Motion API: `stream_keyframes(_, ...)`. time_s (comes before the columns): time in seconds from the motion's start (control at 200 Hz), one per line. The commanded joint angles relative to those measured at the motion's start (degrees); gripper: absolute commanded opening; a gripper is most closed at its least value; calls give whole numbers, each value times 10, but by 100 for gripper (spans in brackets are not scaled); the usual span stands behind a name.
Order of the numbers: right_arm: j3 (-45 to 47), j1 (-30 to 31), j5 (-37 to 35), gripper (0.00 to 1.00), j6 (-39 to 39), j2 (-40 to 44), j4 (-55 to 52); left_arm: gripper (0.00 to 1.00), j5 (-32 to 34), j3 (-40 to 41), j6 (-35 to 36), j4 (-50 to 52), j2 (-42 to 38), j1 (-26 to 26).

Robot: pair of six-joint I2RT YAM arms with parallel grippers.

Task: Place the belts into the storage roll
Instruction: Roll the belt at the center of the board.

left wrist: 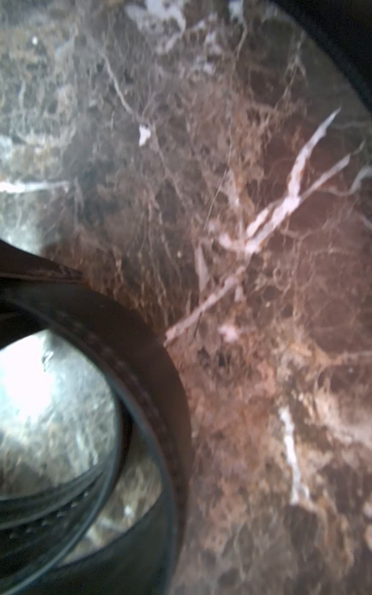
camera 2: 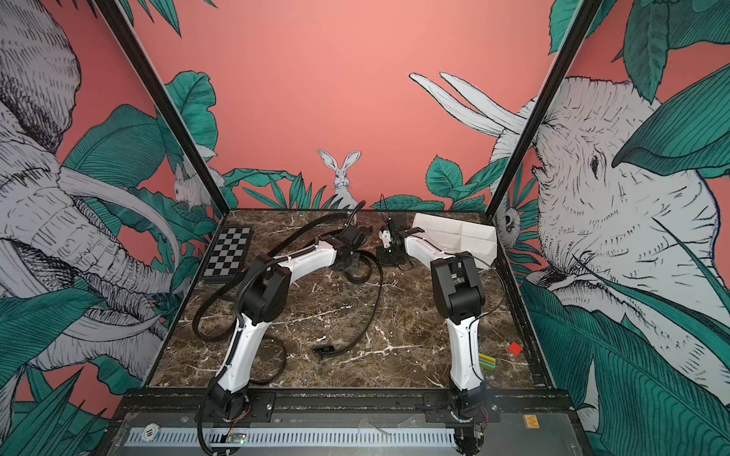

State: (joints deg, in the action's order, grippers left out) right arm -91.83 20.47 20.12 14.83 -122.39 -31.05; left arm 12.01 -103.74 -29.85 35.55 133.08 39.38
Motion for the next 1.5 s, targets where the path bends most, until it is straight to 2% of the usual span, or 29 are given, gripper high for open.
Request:
stream_keyframes(0.0,47,-1,-8,11,3,26,-18,1,-109,67,-31,90,75,32)
stream_keyframes(0.14,150,0,13,8,47,96,16,0,-131,87,-41,47,61,35)
stream_keyframes(0.305,267,7,43,7,106,163,64,0,-118,46,-27,80,78,51)
stream_keyframes(0.47,330,12,54,7,151,213,102,0,-93,32,-33,99,91,56)
stream_keyframes(0.595,348,11,59,14,150,226,105,0,-90,35,-30,91,92,58)
stream_keyframes(0.825,307,-6,29,29,89,212,47,0,-77,23,-9,109,103,65)
stream_keyframes(1.175,202,-32,3,45,7,193,-37,0,-67,22,0,116,107,65)
stream_keyframes(1.35,128,-32,-23,52,-21,145,-49,0,-68,13,1,119,111,65)
stream_keyframes(1.496,64,-32,-7,54,-50,83,-62,0,-68,11,2,121,113,66)
